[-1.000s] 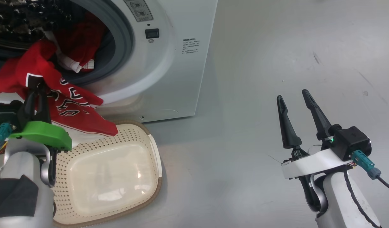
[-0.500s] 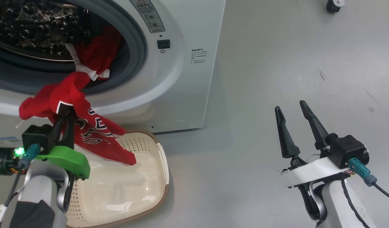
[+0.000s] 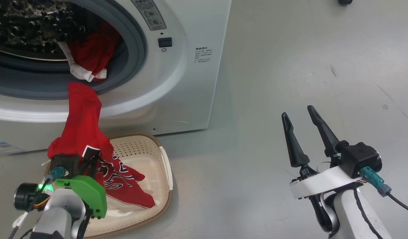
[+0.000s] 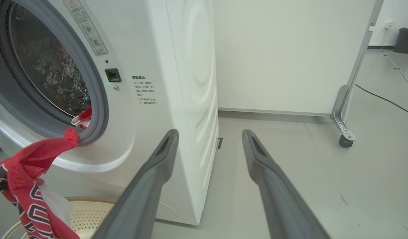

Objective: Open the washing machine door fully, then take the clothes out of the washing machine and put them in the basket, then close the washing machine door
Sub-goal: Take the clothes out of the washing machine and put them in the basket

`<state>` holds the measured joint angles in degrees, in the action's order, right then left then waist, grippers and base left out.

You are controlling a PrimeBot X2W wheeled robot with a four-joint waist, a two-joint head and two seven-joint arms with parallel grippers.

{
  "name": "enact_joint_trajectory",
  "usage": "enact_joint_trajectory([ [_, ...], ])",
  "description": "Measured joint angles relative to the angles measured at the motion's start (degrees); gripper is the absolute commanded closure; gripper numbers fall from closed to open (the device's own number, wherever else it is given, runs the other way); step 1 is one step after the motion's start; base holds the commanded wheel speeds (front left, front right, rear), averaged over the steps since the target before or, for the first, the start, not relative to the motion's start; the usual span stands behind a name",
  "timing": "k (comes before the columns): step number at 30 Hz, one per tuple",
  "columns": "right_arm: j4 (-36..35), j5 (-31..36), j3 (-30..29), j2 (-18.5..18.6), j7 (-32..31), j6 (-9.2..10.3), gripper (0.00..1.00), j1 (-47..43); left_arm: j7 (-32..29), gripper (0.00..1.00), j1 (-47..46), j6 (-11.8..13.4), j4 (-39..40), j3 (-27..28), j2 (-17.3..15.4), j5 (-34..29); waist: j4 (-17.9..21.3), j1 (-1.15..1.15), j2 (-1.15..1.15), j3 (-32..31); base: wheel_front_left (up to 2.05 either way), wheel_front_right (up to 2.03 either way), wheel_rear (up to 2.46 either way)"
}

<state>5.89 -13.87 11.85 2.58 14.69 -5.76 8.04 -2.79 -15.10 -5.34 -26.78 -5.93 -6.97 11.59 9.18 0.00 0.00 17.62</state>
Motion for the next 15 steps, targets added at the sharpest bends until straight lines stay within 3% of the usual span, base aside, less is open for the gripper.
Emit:
enact_joint_trajectory([
  [15,-1.63,-0.22,1.03,0.00,0.00,-0.10,0.00,2.18,-7.84,1.00,0.67,-0.25,-4.58,-0.32,-2.41,-0.09,4.13,0.00,0.00,6.69,0.00,0.00,0.00],
])
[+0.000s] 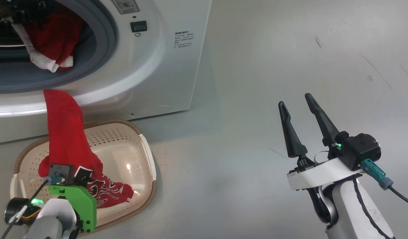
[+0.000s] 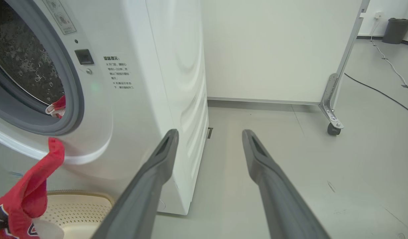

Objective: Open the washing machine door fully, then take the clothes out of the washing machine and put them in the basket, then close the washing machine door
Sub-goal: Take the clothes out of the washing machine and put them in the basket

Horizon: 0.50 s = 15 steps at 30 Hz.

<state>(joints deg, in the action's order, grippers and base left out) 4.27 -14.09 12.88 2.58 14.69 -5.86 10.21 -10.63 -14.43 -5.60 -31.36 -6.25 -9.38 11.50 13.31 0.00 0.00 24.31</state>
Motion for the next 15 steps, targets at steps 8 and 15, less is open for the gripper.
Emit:
enact_joint_trajectory([
  [8,-0.58,-0.65,0.45,-0.01,0.00,-0.03,0.00,1.46,-2.26,1.00,-1.36,0.00,-3.89,0.16,-1.20,-0.35,3.02,0.00,0.00,3.58,0.00,0.00,0.00],
  [15,-1.18,-1.02,0.54,-0.02,0.00,0.07,0.00,2.52,-2.89,1.00,-5.21,0.63,-6.87,0.70,-2.38,-0.53,5.46,0.00,0.00,6.98,0.00,0.00,0.00],
])
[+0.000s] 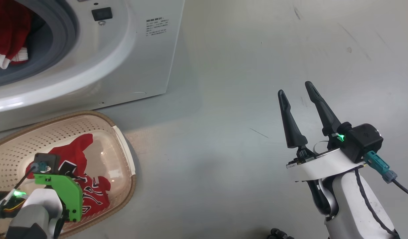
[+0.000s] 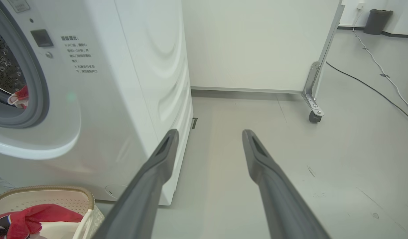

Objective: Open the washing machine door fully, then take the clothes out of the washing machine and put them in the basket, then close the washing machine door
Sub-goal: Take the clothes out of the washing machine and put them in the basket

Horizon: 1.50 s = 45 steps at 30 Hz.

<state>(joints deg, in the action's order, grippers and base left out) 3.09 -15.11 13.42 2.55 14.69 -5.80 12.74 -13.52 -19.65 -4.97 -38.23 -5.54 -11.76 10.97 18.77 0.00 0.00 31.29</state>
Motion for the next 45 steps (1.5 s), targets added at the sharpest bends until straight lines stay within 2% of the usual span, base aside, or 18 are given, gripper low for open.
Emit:
enact_joint_trajectory([
  [17,-0.67,-0.52,0.18,-0.04,0.00,0.52,0.00,1.83,-0.02,1.00,-4.64,2.25,-7.81,0.46,-1.15,-1.51,2.16,0.00,0.00,4.96,0.00,0.00,0.00],
  [19,-0.67,-0.54,0.26,-0.04,0.00,0.78,0.00,2.04,0.00,0.50,-4.68,2.68,-8.57,0.49,-1.10,-1.51,2.24,0.00,0.00,5.12,0.00,0.00,0.00],
  [20,-0.67,-0.62,0.30,-0.04,0.00,0.85,0.00,2.05,0.09,0.00,-4.78,2.69,-8.99,0.54,-1.05,-1.49,2.26,0.00,0.00,5.18,0.00,0.00,0.00],
  [31,-0.31,-0.98,-0.11,-0.04,0.00,1.01,0.00,2.11,3.85,0.00,-7.07,2.76,-11.78,-0.24,0.58,-1.56,1.31,0.00,0.00,4.37,0.00,0.00,0.00],
  [45,1.45,1.13,-2.03,-0.02,0.00,0.99,0.00,2.11,13.84,0.00,-7.57,2.14,-13.03,-0.90,4.22,-1.48,-1.91,0.00,0.00,-0.76,0.00,0.00,0.00],
])
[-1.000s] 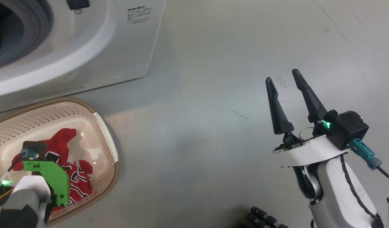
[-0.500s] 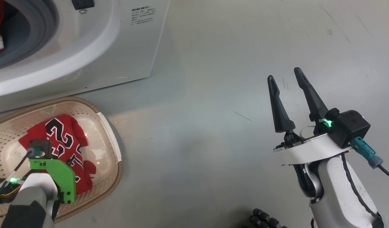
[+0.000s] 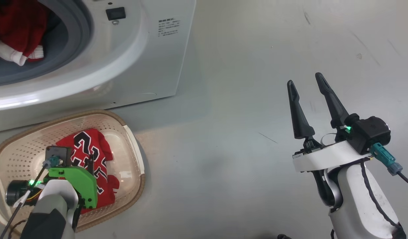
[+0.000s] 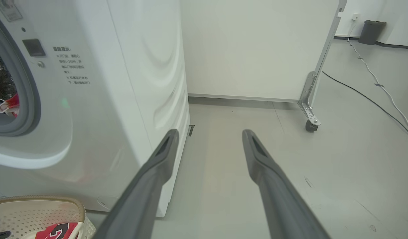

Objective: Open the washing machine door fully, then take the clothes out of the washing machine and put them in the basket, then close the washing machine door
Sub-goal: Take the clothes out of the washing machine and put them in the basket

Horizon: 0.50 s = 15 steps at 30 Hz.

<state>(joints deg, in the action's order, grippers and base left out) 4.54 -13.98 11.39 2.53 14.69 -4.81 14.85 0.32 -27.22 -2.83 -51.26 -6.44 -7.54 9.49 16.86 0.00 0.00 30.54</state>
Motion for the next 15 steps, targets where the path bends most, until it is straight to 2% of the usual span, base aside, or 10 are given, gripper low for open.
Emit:
enact_joint_trajectory([
  [8,0.88,0.55,-1.22,0.14,0.00,-0.10,0.00,-0.30,6.77,0.00,-0.05,-0.55,1.63,-0.12,2.26,0.35,-3.12,0.00,0.00,-4.18,0.00,0.00,0.00],
  [15,1.31,0.96,-2.21,0.38,0.00,-0.16,0.00,-1.98,10.06,0.00,0.04,-1.00,2.37,-0.63,3.63,1.59,-6.42,0.00,0.00,-7.72,0.00,0.00,0.00],
])
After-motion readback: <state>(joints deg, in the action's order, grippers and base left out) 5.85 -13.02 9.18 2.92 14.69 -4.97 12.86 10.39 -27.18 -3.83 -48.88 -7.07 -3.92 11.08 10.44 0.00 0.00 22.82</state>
